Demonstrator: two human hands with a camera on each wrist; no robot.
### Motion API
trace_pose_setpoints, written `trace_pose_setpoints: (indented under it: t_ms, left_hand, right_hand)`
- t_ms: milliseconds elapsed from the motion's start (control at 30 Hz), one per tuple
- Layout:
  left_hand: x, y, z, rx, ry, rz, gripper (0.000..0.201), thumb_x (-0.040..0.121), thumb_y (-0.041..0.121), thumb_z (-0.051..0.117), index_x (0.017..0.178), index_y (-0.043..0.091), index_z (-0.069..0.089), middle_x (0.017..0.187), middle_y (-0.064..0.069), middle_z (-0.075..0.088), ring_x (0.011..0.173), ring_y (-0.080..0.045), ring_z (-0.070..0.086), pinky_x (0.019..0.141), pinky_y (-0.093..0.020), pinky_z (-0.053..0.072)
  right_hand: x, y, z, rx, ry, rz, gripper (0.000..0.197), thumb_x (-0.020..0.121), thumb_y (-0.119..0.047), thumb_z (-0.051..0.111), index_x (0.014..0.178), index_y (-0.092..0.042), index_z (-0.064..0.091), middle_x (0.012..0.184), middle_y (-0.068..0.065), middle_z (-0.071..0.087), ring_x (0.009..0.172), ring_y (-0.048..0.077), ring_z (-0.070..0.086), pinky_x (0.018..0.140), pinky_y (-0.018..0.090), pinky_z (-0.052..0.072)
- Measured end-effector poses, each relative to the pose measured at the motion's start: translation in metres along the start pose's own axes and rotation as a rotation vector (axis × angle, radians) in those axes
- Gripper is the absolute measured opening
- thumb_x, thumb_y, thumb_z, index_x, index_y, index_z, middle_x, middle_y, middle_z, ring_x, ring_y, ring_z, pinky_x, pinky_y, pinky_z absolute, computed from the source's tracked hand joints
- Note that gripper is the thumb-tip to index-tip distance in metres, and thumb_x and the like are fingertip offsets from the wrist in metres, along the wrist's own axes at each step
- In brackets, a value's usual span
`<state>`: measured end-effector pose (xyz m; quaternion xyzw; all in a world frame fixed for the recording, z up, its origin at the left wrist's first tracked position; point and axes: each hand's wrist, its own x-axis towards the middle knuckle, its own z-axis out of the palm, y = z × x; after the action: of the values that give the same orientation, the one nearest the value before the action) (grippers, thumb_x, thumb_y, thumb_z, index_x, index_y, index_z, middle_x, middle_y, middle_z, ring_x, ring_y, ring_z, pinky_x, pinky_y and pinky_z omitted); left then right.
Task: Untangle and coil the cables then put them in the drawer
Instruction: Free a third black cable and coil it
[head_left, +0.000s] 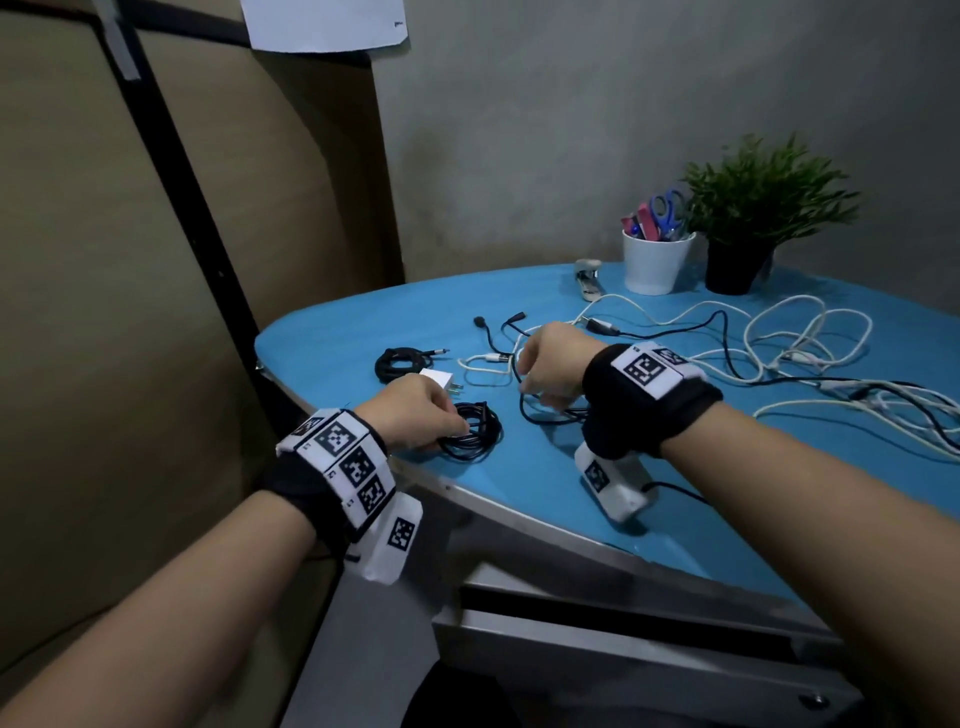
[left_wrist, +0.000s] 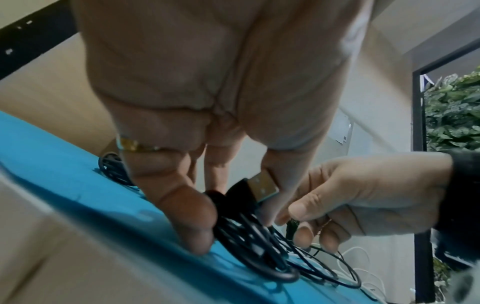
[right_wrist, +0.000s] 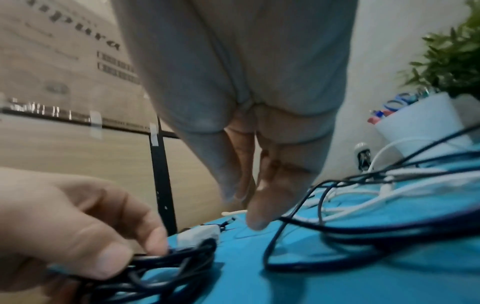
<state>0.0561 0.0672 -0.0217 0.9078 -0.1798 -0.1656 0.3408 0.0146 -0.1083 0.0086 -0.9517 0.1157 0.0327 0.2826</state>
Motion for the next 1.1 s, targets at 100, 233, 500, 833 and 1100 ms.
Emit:
trace_pose_setpoints:
  t_ms: [100,233,500,833,1100]
  left_hand:
    - [0.003,-0.001,0.0,0.032,0.044,-0.002,0.016,0.078,0.028,0.071,0.08,0.014,0.063,0.077,-0.004,0.063,0.07,-0.019,0.06,0.071,-0.036,0.056]
    - [0.005,0.002,0.003,0.147,0.08,0.008,0.022,0.078,0.035,0.07,0.082,0.015,0.064,0.077,0.0,0.06,0.068,-0.012,0.054,0.057,-0.024,0.044]
    - [0.015,0.004,-0.002,0.134,0.028,0.026,0.04,0.09,0.05,0.05,0.111,0.017,0.062,0.104,-0.003,0.066,0.097,-0.02,0.061,0.092,-0.036,0.049]
    - [0.006,0.057,0.009,-0.008,0.367,0.407,0.06,0.082,0.039,0.066,0.134,0.029,0.039,0.124,0.006,0.037,0.079,-0.007,0.055,0.085,-0.027,0.041]
    - [-0.012,0.101,0.053,-0.376,0.024,0.566,0.012,0.09,0.014,0.058,0.083,0.013,0.067,0.074,-0.003,0.065,0.058,-0.005,0.056,0.059,-0.02,0.048]
  right_hand:
    - [0.004,0.003,-0.005,-0.16,-0.054,0.016,0.032,0.081,-0.01,0.068,0.11,0.002,0.064,0.091,0.014,0.069,0.066,0.023,0.062,0.064,0.025,0.055]
    - [0.003,0.004,-0.002,-0.402,-0.122,0.045,0.011,0.072,-0.007,0.07,0.083,-0.007,0.067,0.076,0.011,0.063,0.063,0.022,0.052,0.058,0.029,0.045]
    - [0.004,0.026,-0.036,0.061,0.168,0.045,0.018,0.093,-0.013,0.052,0.087,-0.002,0.066,0.079,0.014,0.066,0.068,0.028,0.066,0.069,0.039,0.057]
    - [-0.056,0.05,-0.077,0.548,0.607,-0.184,0.012,0.09,-0.018,0.06,0.089,-0.01,0.069,0.069,0.004,0.059,0.058,0.017,0.058,0.061,0.031,0.054]
    - [-0.097,0.074,-0.093,0.823,0.672,-0.219,0.012,0.092,-0.012,0.057,0.088,-0.007,0.067,0.067,0.006,0.057,0.063,0.018,0.063,0.064,0.031,0.056]
